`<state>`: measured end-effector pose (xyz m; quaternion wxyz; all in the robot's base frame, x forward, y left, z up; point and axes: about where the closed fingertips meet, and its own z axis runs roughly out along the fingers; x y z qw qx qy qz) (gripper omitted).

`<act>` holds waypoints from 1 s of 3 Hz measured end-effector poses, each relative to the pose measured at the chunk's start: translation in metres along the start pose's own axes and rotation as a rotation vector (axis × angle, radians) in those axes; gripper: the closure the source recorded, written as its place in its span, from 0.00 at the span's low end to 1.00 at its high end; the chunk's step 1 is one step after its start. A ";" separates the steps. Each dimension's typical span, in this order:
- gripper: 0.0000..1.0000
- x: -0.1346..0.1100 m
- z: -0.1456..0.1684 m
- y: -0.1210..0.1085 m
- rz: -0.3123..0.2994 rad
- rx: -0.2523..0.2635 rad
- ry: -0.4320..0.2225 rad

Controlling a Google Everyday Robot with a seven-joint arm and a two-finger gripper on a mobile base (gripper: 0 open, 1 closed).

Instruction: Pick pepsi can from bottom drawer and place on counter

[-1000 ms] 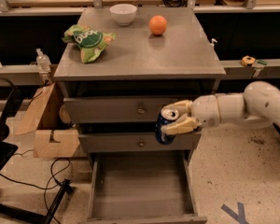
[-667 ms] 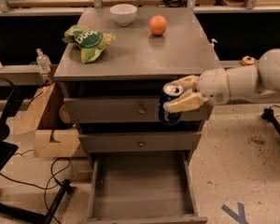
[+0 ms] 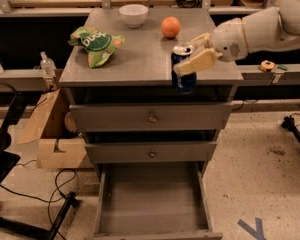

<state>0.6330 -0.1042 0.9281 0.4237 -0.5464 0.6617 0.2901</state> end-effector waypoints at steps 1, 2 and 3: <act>1.00 -0.022 -0.003 -0.047 -0.004 0.066 0.042; 1.00 -0.045 -0.024 -0.091 -0.028 0.178 0.029; 1.00 -0.049 -0.046 -0.127 -0.044 0.279 -0.041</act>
Offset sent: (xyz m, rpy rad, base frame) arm 0.1442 -0.0578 0.1217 -0.0357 -0.2239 -0.2697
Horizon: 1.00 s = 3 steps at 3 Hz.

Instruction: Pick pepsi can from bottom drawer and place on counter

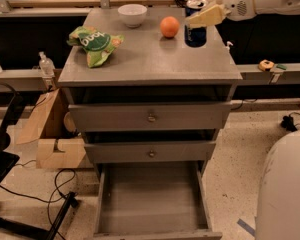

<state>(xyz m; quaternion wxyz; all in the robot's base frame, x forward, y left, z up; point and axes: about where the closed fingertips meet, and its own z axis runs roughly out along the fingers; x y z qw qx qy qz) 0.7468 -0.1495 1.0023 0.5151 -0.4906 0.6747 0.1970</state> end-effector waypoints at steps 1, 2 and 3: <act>1.00 0.022 -0.005 -0.030 0.015 0.070 -0.046; 1.00 0.061 -0.001 -0.049 0.064 0.099 -0.062; 1.00 0.097 0.018 -0.056 0.114 0.087 -0.044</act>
Offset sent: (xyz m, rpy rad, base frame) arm 0.0746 -0.0929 -0.0725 0.1327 -0.0080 -0.1577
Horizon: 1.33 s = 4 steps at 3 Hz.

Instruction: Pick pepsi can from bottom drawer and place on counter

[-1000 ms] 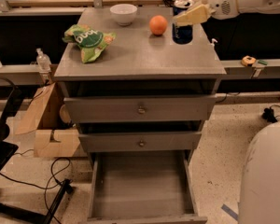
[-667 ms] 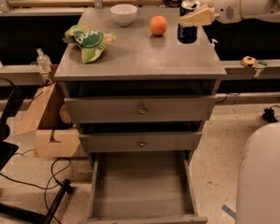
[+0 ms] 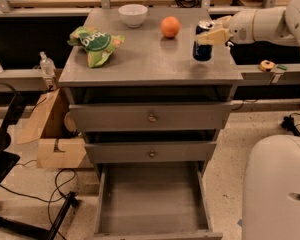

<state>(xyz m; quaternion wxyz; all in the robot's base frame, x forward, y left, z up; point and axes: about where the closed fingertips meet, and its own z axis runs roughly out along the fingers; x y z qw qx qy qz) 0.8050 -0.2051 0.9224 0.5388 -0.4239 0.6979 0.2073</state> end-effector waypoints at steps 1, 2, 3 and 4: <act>1.00 0.030 0.024 0.001 0.042 -0.035 0.030; 0.83 0.029 0.024 0.000 0.046 -0.038 0.033; 0.59 0.029 0.024 0.000 0.046 -0.038 0.033; 0.28 0.029 0.027 0.002 0.047 -0.042 0.034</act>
Offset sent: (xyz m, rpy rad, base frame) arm 0.0098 0.0067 -0.0327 0.0017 0.0560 0.0122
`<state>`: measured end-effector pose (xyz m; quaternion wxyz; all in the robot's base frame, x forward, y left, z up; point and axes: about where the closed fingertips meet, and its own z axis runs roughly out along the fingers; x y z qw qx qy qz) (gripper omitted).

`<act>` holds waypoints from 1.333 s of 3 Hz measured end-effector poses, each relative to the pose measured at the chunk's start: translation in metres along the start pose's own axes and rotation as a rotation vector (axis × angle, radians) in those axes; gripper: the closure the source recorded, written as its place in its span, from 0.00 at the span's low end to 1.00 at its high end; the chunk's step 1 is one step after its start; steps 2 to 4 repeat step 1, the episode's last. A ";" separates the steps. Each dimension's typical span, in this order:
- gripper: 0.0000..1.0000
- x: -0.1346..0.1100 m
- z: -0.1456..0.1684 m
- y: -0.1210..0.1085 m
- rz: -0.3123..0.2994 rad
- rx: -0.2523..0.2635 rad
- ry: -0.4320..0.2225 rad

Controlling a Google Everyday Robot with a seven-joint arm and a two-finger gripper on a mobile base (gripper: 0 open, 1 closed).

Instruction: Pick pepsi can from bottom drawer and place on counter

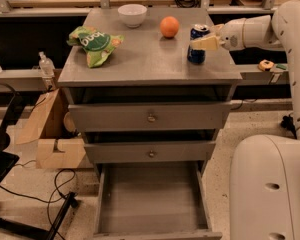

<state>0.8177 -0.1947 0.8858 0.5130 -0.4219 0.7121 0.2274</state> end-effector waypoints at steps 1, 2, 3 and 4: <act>0.05 0.000 0.000 0.000 0.000 0.000 0.000; 0.05 0.000 0.000 0.000 0.000 0.000 0.000; 0.05 0.000 0.000 0.000 0.000 0.000 0.000; 0.05 0.000 0.000 0.000 0.000 0.000 0.000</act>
Offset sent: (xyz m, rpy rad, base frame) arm 0.0000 0.0000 0.0000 0.0000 0.0000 0.0000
